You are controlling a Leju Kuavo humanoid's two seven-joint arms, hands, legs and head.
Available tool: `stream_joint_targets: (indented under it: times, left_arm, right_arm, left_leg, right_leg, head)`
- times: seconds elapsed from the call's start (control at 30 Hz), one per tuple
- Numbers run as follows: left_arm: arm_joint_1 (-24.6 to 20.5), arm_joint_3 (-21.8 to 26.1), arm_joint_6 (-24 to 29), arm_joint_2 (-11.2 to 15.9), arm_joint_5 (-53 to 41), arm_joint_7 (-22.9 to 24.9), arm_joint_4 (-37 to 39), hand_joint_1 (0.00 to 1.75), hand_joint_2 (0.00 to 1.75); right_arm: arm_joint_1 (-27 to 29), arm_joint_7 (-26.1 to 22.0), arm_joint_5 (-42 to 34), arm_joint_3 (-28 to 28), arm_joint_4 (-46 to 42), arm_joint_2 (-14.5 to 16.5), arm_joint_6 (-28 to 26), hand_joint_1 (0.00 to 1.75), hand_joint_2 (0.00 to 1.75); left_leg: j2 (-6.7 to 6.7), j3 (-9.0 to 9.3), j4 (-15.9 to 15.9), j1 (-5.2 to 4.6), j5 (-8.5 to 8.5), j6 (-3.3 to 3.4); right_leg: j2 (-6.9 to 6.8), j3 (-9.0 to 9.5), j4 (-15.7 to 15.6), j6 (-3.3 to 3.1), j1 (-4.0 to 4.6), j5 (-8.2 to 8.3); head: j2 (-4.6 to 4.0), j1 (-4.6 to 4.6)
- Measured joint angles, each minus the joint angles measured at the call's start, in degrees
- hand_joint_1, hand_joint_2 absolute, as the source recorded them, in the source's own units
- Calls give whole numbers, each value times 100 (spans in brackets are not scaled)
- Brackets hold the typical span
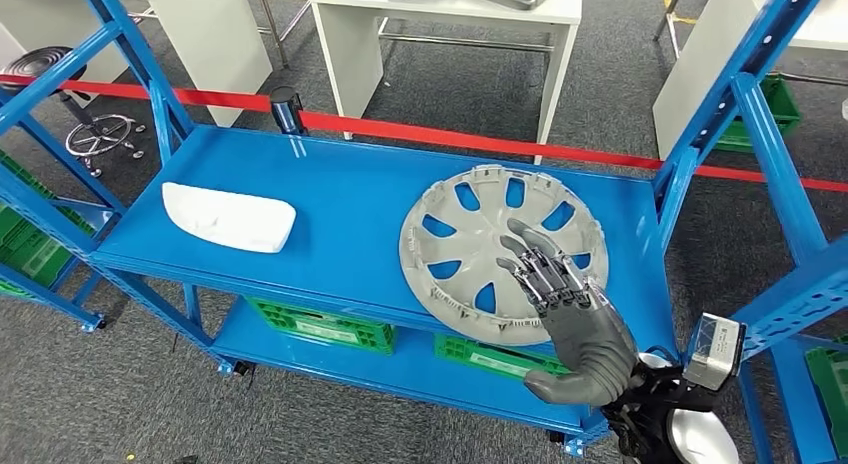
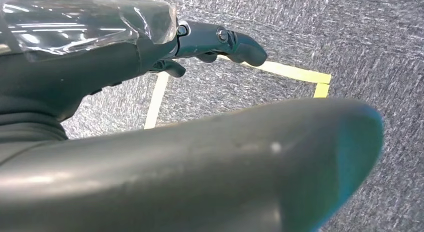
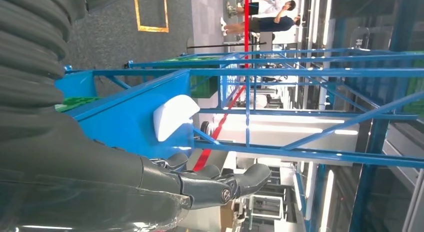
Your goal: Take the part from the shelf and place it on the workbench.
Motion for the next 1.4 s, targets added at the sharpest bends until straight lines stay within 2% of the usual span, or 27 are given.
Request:
stream_joint_targets:
  times: [0.03, 0.07, 0.1, 0.13, 0.2, 0.27, 0.33, 0.4, 0.47, 0.53, 0.57, 0.6, 0.63, 0.7, 0.73, 0.77, 0.87, 0.93, 0.97, 1.03, 1.07, 1.1, 1.13, 1.2, 1.23, 1.3, 1.4]
  left_arm:
    - [0, 0, -6, -1, 1, 1, 0, 0, 0]
    - [0, 0, -5, -3, 0, 2, 0, 0, 0]
    - [0, 0, 5, -5, -5, 1, 0, 0, 0]
    - [-1, 0, 24, -7, -15, -1, 0, 0, 0]
    - [-9, 0, 66, -1, -49, -6, -1, 0, 0]
    - [-25, 0, 96, 10, -106, -9, -1, 0, 0]
    - [-39, 0, 121, 20, -169, -9, 0, 0, 0]
    - [-50, 0, 134, 22, -221, -7, 0, 0, 0]
    - [-71, 0, 138, 14, -280, -1, 0, 0, 0]
    - [-89, 0, 135, 2, -343, 17, 0, 0, 0]
    - [-92, 0, 132, -4, -371, 29, 0, 0, 0]
    - [-94, 0, 129, -9, -392, 40, 0, 0, 0]
    - [-96, 0, 125, -14, -407, 47, 0, 0, 0]
    - [-108, 0, 117, -24, -420, 52, 0, 0, 0]
    - [-119, 0, 114, -27, -421, 48, 0, 0, 0]
    - [-128, 0, 113, -30, -421, 38, 0, 0, 0]
    - [-141, 0, 114, -34, -427, -2, 0, 0, 0]
    - [-146, 0, 116, -38, -430, -18, 1, 0, 0]
    - [-148, 0, 117, -37, -430, -24, 2, 0, 0]
    - [-149, 0, 119, -35, -430, -29, 2, 0, 0]
    - [-146, 0, 119, -36, -430, -30, 2, 0, 0]
    - [-144, 0, 119, -39, -430, -30, 2, 0, 0]
    - [-142, 0, 119, -42, -430, -30, 2, 0, 0]
    - [-145, 0, 119, -40, -431, -30, 2, 0, 0]
    - [-149, 0, 119, -36, -437, -32, 2, 0, 0]
    - [-157, 0, 119, -28, -455, -37, 2, 0, 0]
    - [-158, 0, 114, -9, -473, -42, 2, 0, 0]
  right_arm:
    - [0, 0, 2, 1, 5, 0, 0, 0, 175]
    - [1, 1, 3, 2, 11, 0, 0, 0, 175]
    - [1, 1, 7, 3, 17, 1, -2, 0, 175]
    - [0, 1, 16, 3, 21, 2, -8, 0, 175]
    - [-8, 1, 72, 3, 23, 4, -50, 0, 175]
    - [-30, 4, 270, 4, 24, 3, -194, 0, 175]
    - [-43, 26, 748, 10, 25, -2, -482, 0, 175]
    - [-42, 92, 1486, 31, 29, -28, -828, 0, 175]
    - [-54, 203, 2243, 82, 47, -82, -1095, 0, 175]
    - [-69, 319, 2844, 165, 99, -155, -1251, 0, 175]
    - [-72, 365, 3047, 209, 136, -195, -1297, 0, 175]
    - [-83, 398, 3203, 253, 175, -235, -1326, 0, 175]
    - [-111, 423, 3317, 296, 214, -275, -1342, 0, 175]
    - [-226, 464, 3538, 392, 298, -356, -1375, 0, 175]
    - [-309, 486, 3665, 454, 344, -401, -1404, 0, 175]
    - [-396, 503, 3803, 523, 396, -451, -1441, 0, 175]
    - [-635, 531, 4152, 744, 556, -612, -1533, 0, 175]
    - [-759, 532, 4229, 847, 627, -696, -1547, 0, 175]
    - [-807, 533, 4242, 886, 652, -724, -1549, 0, 175]
    - [-866, 534, 4256, 955, 702, -765, -1552, 0, 175]
    - [-878, 534, 4259, 986, 730, -780, -1552, 0, 175]
    - [-887, 534, 4261, 1016, 756, -794, -1552, 0, 175]
    - [-898, 534, 4264, 1041, 779, -806, -1554, 0, 175]
    - [-939, 535, 4295, 1085, 809, -827, -1566, 0, 175]
    - [-969, 538, 4340, 1108, 820, -841, -1579, 0, 175]
    - [-1031, 546, 4454, 1153, 843, -874, -1611, 0, 175]
    - [-1134, 564, 4576, 1245, 909, -945, -1644, 0, 175]
  left_leg:
    - [0, -141, 380, 10, -167, -13]
    - [0, -221, 625, 15, -230, -17]
    - [0, -199, 653, 18, -175, -10]
    - [-1, -73, 462, 16, -26, 7]
    - [-9, 375, -319, 0, 321, 74]
    - [-16, 684, -900, -38, 447, 139]
    - [-11, 726, -1051, -73, 433, 175]
    - [5, 726, -1143, -55, 489, 224]
    - [19, 710, -1215, -36, 564, 278]
    - [25, 657, -1217, -55, 599, 307]
    - [26, 637, -1212, -62, 611, 312]
    - [28, 624, -1204, -66, 618, 313]
    - [28, 617, -1189, -66, 620, 308]
    - [28, 599, -1130, -68, 601, 280]
    - [28, 572, -1085, -80, 587, 258]
    - [29, 540, -1049, -93, 579, 229]
    - [28, 465, -1005, -98, 590, 156]
    - [19, 369, -830, -77, 464, 98]
    - [13, 250, -579, -62, 315, 63]
    - [9, -111, 198, -30, -47, 2]
    - [8, -269, 529, -16, -156, -14]
    - [8, -340, 676, -6, -160, -19]
    - [7, -298, 590, 0, -55, -15]
    - [-1, 81, -166, -1, 340, 27]
    - [-6, 281, -563, -14, 475, 57]
    - [-9, 482, -986, -45, 558, 104]
    - [-3, 473, -1031, -72, 566, 159]
  right_leg:
    - [-1, -24, 1, -15, 10, 10]
    - [-1, -45, 2, -26, 21, 19]
    - [0, -60, 2, -34, 32, 26]
    - [2, -67, 1, -40, 42, 34]
    - [5, -68, -2, -34, 58, 50]
    - [5, -88, -3, 13, 69, 81]
    - [1, -121, -9, 80, 71, 124]
    - [-7, -183, 56, 120, 69, 100]
    - [-10, -397, 474, 102, 69, -126]
    - [-9, -753, 1254, 81, 69, -454]
    - [-9, -880, 1554, 97, 68, -547]
    - [-9, -909, 1654, 132, 66, -551]
    - [-10, -812, 1496, 184, 61, -457]
    - [-15, -393, 697, 265, 49, -161]
    - [-14, -218, 341, 258, 47, -51]
    - [-11, -123, 128, 226, 51, 5]
    - [2, -130, 55, 104, 60, 45]
    - [3, -136, 40, 46, 32, 69]
    - [3, -140, 35, 21, 17, 80]
    - [2, -163, 36, -7, 24, 91]
    - [2, -172, 37, -15, 28, 96]
    - [2, -177, 38, -18, 32, 99]
    - [4, -176, 38, -21, 35, 102]
    - [12, -163, 37, -21, 39, 107]
    - [17, -165, 38, -11, 50, 113]
    - [20, -186, 39, 17, 63, 130]
    - [19, -216, 13, 85, 58, 168]
  head:
    - [0, -1]
    - [0, 0]
    - [0, -1]
    - [0, -1]
    - [0, 0]
    - [0, 2]
    - [0, -3]
    - [0, -3]
    - [0, 6]
    - [0, 10]
    - [0, 10]
    - [0, 10]
    - [0, 10]
    - [0, 12]
    - [0, 10]
    - [0, 7]
    - [0, -1]
    - [0, -10]
    - [0, -19]
    - [0, -36]
    - [0, -35]
    - [0, -35]
    - [0, -35]
    - [0, -35]
    - [0, -33]
    - [0, -33]
    - [0, -34]
